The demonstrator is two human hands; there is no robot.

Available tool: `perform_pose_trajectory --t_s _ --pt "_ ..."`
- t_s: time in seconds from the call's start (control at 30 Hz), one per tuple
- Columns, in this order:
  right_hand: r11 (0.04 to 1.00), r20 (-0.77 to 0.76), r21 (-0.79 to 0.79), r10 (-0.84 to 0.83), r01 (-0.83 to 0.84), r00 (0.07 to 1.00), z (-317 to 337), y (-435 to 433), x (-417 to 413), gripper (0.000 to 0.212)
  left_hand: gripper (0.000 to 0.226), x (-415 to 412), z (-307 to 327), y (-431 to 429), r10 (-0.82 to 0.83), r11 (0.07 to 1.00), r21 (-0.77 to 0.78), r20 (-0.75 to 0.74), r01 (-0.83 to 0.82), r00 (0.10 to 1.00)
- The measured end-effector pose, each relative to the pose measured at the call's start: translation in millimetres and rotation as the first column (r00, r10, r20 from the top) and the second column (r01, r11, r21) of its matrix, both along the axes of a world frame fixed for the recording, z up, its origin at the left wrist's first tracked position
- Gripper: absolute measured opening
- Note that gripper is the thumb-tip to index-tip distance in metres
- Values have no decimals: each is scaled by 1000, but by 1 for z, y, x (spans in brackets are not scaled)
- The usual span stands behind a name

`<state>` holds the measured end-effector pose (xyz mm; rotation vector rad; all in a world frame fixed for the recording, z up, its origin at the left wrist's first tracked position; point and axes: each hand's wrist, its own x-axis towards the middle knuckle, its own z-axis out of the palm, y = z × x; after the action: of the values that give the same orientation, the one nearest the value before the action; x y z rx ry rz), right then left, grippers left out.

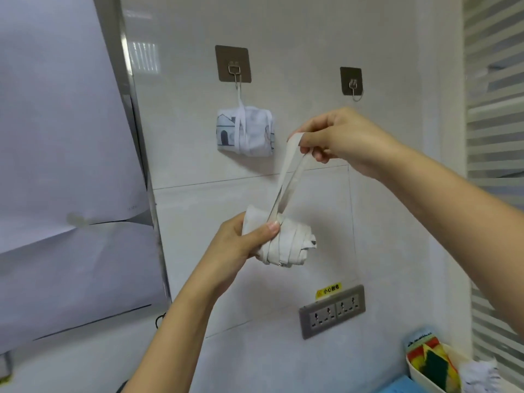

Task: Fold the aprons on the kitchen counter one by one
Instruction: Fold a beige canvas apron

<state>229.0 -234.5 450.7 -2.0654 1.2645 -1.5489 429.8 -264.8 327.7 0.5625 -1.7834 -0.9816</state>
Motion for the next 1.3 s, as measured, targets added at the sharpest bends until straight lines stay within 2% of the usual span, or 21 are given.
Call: perform_pose_trajectory --t_s 0.07,0.13,0.2,0.27,0.37,0.47,0.53,0.6,0.7,0.8,0.87,0.93,1.0,1.17,1.3 --pt "996 -59 87 -28 33 998 10 -5 4 27 31 5 7 -7 45 999 -12 -17 -45 999" --pt "985 -93 170 -11 27 996 24 -8 7 36 45 11 19 -14 110 993 -34 -67 -112 992" --pt "986 -149 166 39 -14 988 44 -5 8 39 53 14 36 -17 125 989 -71 -63 -129 990" --pt "992 -233 112 88 -63 968 66 2 11 41 43 18 54 -17 112 989 -91 -43 -116 993" --pt "991 -320 93 121 -96 940 100 9 17 21 32 20 80 -18 71 997 -35 -105 -75 992" --pt "995 -356 92 6 29 935 135 0 22 12 20 17 104 -29 46 999 32 -193 -40 980" --pt "980 -340 74 -151 187 928 152 -16 31 11 18 11 116 -35 64 997 51 -218 -54 974" --pt "952 -250 110 -252 286 935 160 -37 41 17 20 3 124 -39 97 995 41 -245 -89 965" --pt "954 -18 199 -223 222 975 162 -68 59 29 26 -8 134 -45 156 987 3 -310 -164 938" --pt "950 95 126 -299 287 950 164 -92 76 43 30 -16 146 -50 178 981 -11 -330 -192 927" --pt "913 156 16 -404 407 901 166 -103 83 31 27 -19 153 -52 188 980 3 -328 -198 926" --pt "874 155 -92 -461 477 874 166 -112 88 17 22 -20 159 -54 176 984 16 -320 -180 931" --pt "876 161 -133 -444 465 882 165 -118 90 10 23 -19 163 -55 150 989 47 -330 -142 932" --pt "881 89 -122 -450 458 889 167 -118 92 16 26 -13 156 -56 89 992 111 -356 -52 930" --pt "865 -5 -111 -492 489 870 163 -113 94 10 36 -10 150 -55 44 990 142 -347 7 937"
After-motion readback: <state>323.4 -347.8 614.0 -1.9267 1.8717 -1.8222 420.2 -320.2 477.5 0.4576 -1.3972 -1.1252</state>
